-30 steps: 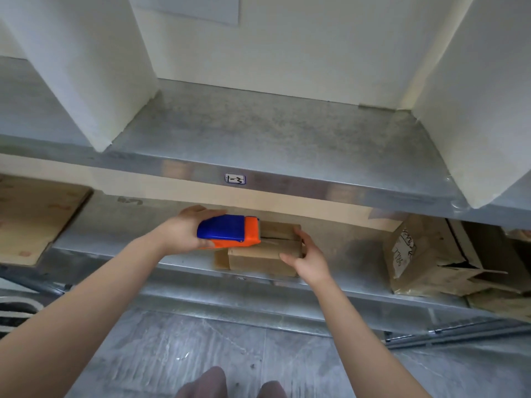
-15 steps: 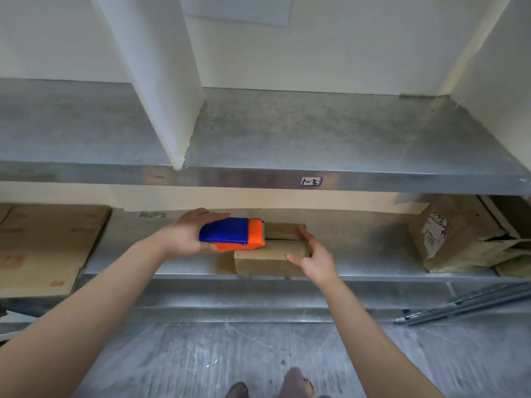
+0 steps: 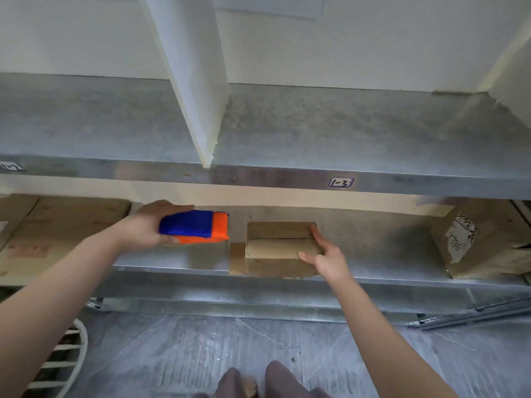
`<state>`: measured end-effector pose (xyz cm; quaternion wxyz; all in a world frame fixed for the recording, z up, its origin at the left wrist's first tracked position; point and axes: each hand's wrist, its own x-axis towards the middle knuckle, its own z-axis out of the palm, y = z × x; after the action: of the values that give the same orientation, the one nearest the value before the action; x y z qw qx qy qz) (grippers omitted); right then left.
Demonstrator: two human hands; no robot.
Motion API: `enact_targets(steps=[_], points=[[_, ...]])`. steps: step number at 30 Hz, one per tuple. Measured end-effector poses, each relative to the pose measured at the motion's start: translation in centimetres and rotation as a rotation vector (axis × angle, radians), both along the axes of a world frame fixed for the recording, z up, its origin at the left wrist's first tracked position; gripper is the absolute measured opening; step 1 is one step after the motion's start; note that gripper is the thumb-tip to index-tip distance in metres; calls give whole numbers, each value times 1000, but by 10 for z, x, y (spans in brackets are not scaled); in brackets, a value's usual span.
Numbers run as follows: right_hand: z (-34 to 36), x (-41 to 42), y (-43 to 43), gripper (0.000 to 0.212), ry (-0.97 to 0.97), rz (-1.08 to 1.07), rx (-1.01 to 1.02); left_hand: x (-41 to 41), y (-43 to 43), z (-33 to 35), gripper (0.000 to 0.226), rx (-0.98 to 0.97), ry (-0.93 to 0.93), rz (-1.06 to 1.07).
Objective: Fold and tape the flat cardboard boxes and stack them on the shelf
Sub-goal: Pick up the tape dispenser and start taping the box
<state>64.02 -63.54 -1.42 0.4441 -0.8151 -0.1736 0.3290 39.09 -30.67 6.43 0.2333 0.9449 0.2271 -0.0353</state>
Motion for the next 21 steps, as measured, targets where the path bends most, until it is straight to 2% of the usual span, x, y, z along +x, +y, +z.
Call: enact_targets(steps=[3,12,18,21], points=[[1,2,0,80,21,1,12,-4,-3,-15,78,19,16,-26],[1,2,0,80,19,18,21,27,-21,-30,75,104,263,-65],[0,3,-1,80,24,27,31,16,-25,-33,76,116,259,-39],[-1,3,-2,81,26,32,37,-1,-17,-26,76,81,175,-14]])
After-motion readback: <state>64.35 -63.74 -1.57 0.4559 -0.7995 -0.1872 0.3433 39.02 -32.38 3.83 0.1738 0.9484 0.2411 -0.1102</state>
